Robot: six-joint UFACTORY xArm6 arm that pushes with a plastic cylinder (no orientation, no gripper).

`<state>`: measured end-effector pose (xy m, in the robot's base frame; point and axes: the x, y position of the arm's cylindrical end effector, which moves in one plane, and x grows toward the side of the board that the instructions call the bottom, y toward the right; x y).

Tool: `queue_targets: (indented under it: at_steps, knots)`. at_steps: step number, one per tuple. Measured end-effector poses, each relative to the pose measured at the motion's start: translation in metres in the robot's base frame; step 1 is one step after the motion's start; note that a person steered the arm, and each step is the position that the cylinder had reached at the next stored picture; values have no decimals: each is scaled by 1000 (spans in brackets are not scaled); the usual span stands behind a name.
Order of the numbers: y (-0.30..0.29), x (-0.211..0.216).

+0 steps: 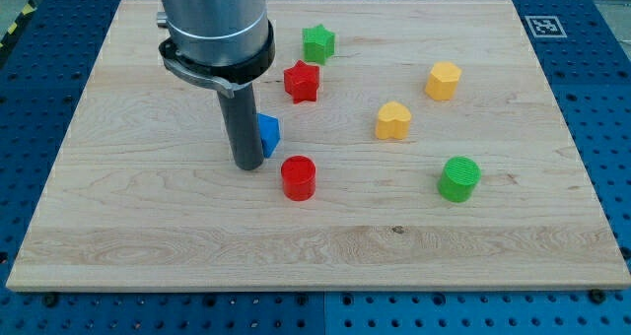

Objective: Push the blue cube closer to the red star

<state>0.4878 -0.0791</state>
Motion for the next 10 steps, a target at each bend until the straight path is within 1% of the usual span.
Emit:
queue_targets:
  at_steps: [1,2,3,4,5,7,8,9,10]
  knots:
    - [0,-4]
    - [-23,-5]
    - [-35,-15]
    - [-35,-34]
    - [-29,-36]
    - [-18,-5]
    - [-16,-6]
    - [-16,-18]
    - [-3,-26]
